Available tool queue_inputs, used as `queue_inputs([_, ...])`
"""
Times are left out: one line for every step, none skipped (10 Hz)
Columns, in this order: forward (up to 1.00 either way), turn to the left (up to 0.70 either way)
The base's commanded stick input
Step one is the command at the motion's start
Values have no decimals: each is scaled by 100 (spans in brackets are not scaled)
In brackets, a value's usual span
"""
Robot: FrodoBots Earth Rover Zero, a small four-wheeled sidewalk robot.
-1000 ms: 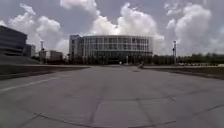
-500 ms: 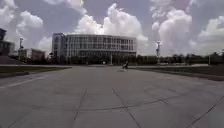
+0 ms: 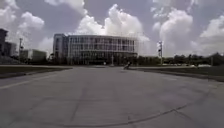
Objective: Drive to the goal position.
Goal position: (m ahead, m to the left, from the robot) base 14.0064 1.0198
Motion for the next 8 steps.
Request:
queue_inputs([70,3])
queue_inputs([70,3])
queue_inputs([70,3])
queue_inputs([70,3])
queue_inputs([70,3])
queue_inputs([70,3])
queue_inputs([70,3])
queue_inputs([70,3])
